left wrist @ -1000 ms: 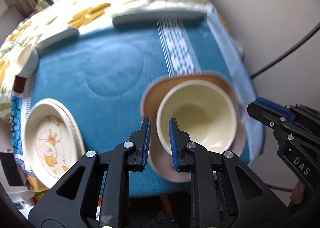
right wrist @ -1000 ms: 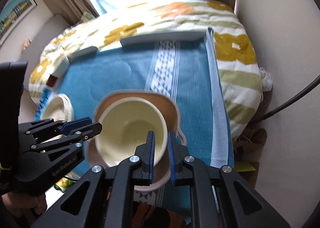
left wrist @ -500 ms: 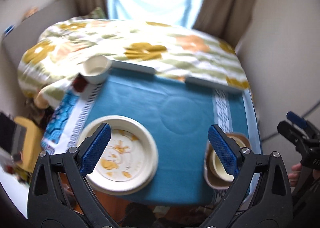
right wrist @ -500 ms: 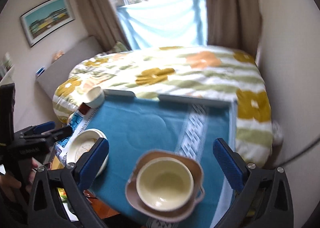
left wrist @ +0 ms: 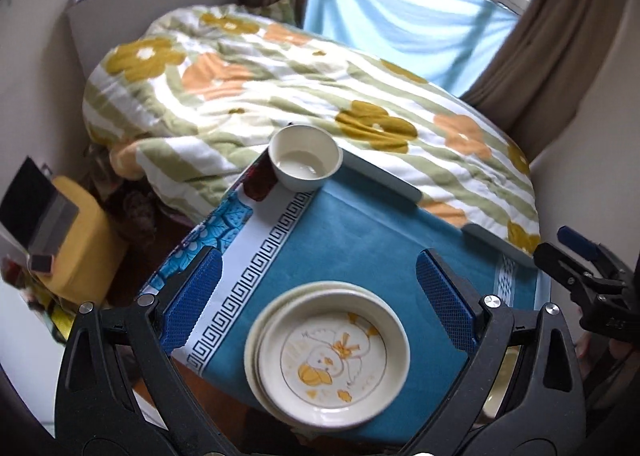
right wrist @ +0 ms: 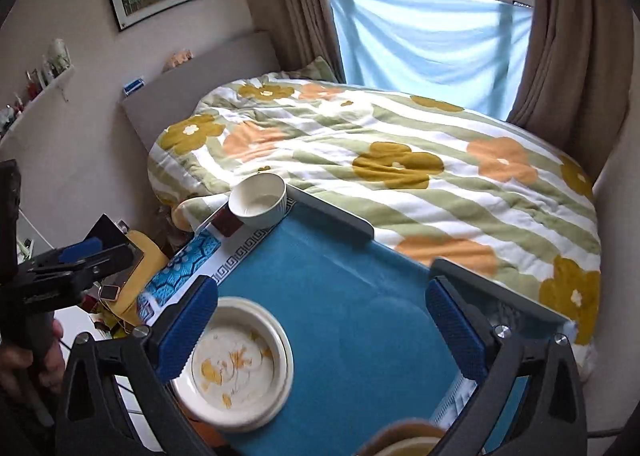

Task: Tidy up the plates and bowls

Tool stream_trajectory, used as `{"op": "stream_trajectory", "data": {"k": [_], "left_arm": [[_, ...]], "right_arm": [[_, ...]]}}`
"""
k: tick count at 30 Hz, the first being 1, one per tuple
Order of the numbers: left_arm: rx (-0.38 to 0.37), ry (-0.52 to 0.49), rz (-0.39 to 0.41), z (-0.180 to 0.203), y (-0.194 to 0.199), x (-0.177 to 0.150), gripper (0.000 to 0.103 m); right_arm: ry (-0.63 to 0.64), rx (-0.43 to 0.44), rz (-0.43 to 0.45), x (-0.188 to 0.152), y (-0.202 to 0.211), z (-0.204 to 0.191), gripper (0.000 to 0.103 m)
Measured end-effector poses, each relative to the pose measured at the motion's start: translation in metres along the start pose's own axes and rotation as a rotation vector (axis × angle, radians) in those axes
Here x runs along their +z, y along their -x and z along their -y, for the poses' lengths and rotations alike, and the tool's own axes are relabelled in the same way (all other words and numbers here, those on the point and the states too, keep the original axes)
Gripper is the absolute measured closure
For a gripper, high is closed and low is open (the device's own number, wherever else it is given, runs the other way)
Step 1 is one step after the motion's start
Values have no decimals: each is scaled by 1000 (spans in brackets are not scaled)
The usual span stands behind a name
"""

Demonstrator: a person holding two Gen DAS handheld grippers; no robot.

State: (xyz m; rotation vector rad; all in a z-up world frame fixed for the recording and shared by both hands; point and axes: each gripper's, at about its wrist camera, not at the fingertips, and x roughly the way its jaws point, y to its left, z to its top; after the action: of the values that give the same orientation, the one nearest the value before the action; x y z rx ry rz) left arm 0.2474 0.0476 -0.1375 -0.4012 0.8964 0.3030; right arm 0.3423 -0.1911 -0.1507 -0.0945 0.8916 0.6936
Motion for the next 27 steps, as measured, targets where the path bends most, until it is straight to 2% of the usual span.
{"op": "stream_trajectory", "data": {"k": [4, 5, 6, 8, 10, 11, 14, 16, 19, 21, 23, 25, 26, 27], "left_arm": [[-41, 50, -51, -26, -52, 35, 6], [-47, 59, -65, -31, -66, 42, 7], [-51, 71, -84, -36, -81, 48, 14], [-64, 109, -129, -46, -114, 60, 25], [-97, 148, -181, -57, -151, 71, 33], [-104, 157, -200, -61, -165, 76, 41], [-102, 154, -252, -66, -209, 87, 48], [-104, 153, -279, -70, -233, 92, 51], [-105, 158, -305, -76, -261, 98, 54], [-108, 164, -319, -80, -274, 100, 65], [-115, 165, -333, -84, -284, 101, 70], [-116, 159, -344, -85, -292, 100, 74], [-116, 153, -345, -85, -294, 99, 80], [-116, 148, -344, -86, -296, 98, 81]], "right_arm": [[-76, 45, -96, 32, -69, -1, 1], [-83, 44, -111, 38, -83, -1, 1], [-83, 44, -128, 44, -97, -3, 4], [-86, 47, -173, 56, -131, -7, 10], [-103, 65, -215, 66, -165, -9, 27], [-115, 72, -236, 70, -181, -10, 28], [-147, 97, -288, 79, -226, -12, 32], [-159, 115, -324, 82, -255, -16, 45], [-167, 124, -364, 83, -288, -19, 51], [-168, 132, -381, 80, -300, -21, 59], [-178, 144, -390, 78, -309, -21, 67], [-186, 144, -390, 78, -315, -21, 69], [-190, 146, -389, 77, -317, -20, 70], [-192, 148, -389, 77, -318, -20, 74]]}}
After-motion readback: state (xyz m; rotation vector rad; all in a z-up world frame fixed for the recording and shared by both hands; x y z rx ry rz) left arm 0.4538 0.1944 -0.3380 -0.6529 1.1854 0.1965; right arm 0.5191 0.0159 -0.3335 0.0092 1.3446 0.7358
